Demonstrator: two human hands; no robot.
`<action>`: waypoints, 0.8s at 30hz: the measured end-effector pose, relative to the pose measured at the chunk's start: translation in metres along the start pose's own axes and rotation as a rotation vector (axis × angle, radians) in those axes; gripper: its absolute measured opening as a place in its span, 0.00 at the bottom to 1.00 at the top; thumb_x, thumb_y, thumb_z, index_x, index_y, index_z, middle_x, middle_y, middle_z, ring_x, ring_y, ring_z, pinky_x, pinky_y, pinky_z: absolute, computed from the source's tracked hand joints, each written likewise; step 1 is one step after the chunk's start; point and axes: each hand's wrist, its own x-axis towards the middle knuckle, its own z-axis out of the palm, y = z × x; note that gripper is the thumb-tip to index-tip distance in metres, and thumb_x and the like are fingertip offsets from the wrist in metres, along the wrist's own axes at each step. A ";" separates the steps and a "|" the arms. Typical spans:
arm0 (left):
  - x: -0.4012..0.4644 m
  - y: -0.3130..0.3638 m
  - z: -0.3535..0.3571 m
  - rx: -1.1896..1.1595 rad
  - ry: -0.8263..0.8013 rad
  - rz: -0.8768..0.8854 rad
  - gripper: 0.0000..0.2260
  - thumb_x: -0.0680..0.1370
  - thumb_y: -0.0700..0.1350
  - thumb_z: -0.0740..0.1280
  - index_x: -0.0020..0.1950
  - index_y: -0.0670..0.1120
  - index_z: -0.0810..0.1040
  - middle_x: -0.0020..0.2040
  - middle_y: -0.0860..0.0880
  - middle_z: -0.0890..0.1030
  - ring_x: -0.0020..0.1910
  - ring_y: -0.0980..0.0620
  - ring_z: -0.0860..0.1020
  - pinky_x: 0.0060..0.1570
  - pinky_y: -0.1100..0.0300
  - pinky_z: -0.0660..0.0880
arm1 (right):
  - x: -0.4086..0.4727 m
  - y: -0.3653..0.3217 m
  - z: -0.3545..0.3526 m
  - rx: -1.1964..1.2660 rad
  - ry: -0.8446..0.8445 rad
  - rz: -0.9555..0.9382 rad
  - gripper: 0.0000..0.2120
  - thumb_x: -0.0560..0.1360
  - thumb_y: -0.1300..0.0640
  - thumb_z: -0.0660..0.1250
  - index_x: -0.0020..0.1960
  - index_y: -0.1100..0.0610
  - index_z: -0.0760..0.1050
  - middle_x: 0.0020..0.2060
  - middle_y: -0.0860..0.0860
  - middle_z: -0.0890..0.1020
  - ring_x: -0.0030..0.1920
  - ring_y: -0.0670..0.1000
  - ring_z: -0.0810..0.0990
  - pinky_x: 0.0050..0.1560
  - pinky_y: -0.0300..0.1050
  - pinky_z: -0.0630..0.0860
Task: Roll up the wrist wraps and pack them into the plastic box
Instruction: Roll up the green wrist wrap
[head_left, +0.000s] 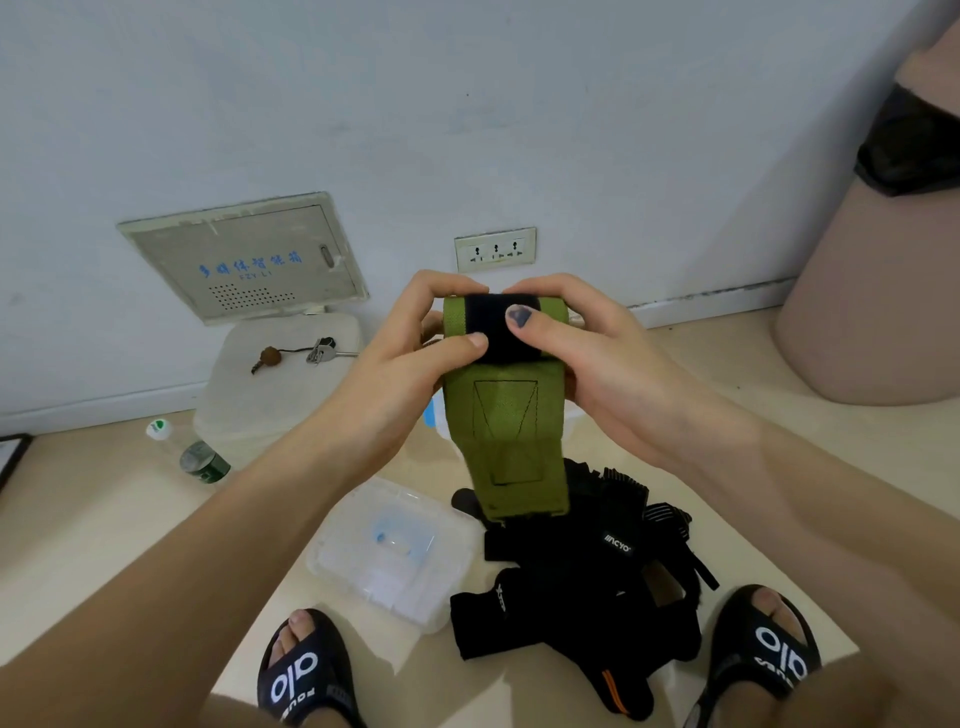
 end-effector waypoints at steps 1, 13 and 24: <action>0.001 -0.001 0.001 0.011 -0.005 -0.015 0.15 0.75 0.43 0.67 0.61 0.55 0.76 0.57 0.38 0.80 0.55 0.47 0.80 0.57 0.54 0.76 | -0.001 0.000 0.000 0.019 -0.004 -0.007 0.11 0.80 0.57 0.70 0.62 0.54 0.79 0.51 0.59 0.85 0.53 0.58 0.86 0.55 0.53 0.82; -0.001 0.006 0.011 -0.107 0.065 -0.147 0.09 0.85 0.46 0.60 0.65 0.49 0.72 0.56 0.44 0.81 0.50 0.48 0.82 0.59 0.40 0.77 | 0.001 0.008 -0.002 -0.073 -0.026 -0.151 0.18 0.70 0.57 0.76 0.58 0.45 0.82 0.52 0.51 0.84 0.59 0.57 0.84 0.65 0.61 0.79; 0.000 0.002 0.010 -0.106 0.084 -0.100 0.18 0.71 0.45 0.62 0.61 0.54 0.70 0.56 0.44 0.77 0.49 0.46 0.79 0.49 0.46 0.73 | -0.002 0.004 0.001 -0.126 -0.035 -0.129 0.10 0.78 0.50 0.70 0.59 0.43 0.80 0.54 0.58 0.85 0.57 0.62 0.84 0.60 0.64 0.81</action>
